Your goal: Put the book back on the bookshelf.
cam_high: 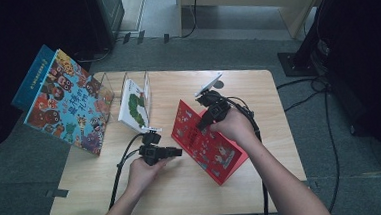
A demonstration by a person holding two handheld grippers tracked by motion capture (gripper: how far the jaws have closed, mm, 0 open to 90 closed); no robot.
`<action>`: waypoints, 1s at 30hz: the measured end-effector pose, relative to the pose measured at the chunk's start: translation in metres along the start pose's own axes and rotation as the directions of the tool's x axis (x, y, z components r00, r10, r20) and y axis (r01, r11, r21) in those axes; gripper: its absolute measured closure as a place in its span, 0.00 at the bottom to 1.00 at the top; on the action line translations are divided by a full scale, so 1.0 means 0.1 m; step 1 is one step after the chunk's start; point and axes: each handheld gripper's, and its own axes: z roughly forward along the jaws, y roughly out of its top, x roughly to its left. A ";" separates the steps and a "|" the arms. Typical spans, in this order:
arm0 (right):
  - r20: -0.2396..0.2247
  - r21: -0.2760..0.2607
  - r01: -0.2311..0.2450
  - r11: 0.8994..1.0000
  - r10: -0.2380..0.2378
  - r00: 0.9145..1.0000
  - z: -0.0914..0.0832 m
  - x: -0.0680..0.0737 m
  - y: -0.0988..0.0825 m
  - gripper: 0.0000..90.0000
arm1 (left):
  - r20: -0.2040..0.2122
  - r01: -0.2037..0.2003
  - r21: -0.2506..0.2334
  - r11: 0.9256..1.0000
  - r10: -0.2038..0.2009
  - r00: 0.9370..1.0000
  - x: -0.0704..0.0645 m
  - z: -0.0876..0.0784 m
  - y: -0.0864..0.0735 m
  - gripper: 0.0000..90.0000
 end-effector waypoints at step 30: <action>-0.170 -0.170 -0.011 0.985 -0.018 0.985 -0.68 -0.08 -0.01 0.98 | 0.190 -0.073 -0.110 0.991 0.093 0.977 -0.21 -0.04 0.29 0.35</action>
